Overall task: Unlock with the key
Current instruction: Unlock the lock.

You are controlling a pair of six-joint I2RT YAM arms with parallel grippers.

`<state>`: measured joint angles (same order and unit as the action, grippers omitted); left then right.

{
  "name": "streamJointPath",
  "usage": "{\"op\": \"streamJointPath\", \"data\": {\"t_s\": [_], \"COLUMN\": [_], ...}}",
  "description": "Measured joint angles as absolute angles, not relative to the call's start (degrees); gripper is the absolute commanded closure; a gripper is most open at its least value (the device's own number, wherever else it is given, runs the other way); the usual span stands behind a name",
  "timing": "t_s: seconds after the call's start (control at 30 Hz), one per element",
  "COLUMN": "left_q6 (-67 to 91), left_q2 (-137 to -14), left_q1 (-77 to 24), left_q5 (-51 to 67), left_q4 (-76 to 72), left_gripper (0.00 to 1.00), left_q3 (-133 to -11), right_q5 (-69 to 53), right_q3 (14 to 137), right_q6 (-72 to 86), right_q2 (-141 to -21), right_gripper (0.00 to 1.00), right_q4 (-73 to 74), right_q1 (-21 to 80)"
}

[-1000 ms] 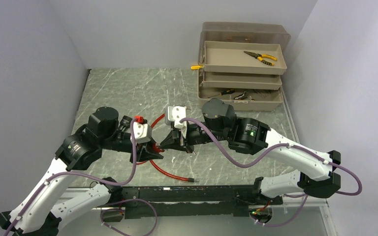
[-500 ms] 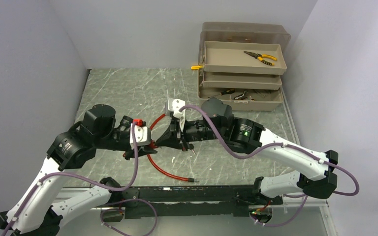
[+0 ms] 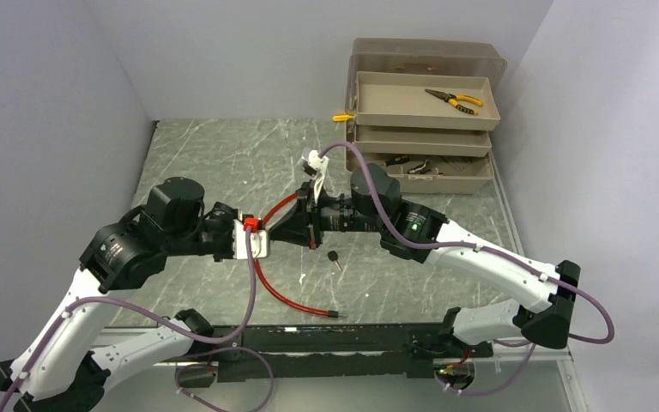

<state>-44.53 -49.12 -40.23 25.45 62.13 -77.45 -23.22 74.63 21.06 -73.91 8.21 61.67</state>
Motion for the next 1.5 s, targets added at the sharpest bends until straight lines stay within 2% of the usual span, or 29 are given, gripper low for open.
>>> {"op": "streamJointPath", "data": {"t_s": [0.2, 0.83, 0.87, 1.0, 1.1, 1.13, 1.17, 1.23, 1.5], "left_q6": [-48.95, -60.80, -61.06, -60.49, -58.06, -56.82, -55.57, -53.15, -44.12], "left_q2": [-48.42, -42.04, -41.74, -41.52, -41.60, -41.50, -41.41, -41.25, -41.91], "left_q1": [-43.29, -51.05, -51.35, -51.81, -51.92, -51.83, -51.83, -51.83, -51.79], "left_q5": [20.05, 3.97, 3.60, 3.70, 4.08, 4.43, 4.95, 6.31, 12.64], "left_q4": [59.05, 36.58, 35.68, 34.15, 33.61, 33.58, 33.54, 33.41, 35.57], "left_gripper": [1.00, 1.00, 1.00, 1.00, 1.00, 1.00, 1.00, 1.00, 1.00], "left_q3": [-77.69, -62.87, -62.28, -62.00, -63.31, -64.16, -65.01, -66.59, -69.17], "right_q5": [-23.66, -29.76, -30.39, -31.48, -31.81, -31.59, -31.42, -30.83, -31.00], "right_q3": [74.32, 64.88, 64.45, 64.45, 65.69, 66.26, 67.07, 69.19, 75.64], "right_q6": [26.68, 44.16, 45.12, 46.57, 46.24, 45.60, 44.66, 42.65, 31.90], "right_q2": [-73.38, -71.20, -71.09, -70.35, -68.47, -67.68, -66.85, -65.45, -59.96], "right_gripper": [1.00, 1.00, 0.95, 0.65, 0.51, 0.41, 0.37, 0.33, 0.32], "right_q4": [6.37, -6.59, -7.29, -7.38, -2.68, -0.73, 1.58, 5.58, 14.09], "right_q1": [60.34, 52.60, 52.27, 51.46, 50.04, 49.12, 48.07, 46.35, 45.30]}}
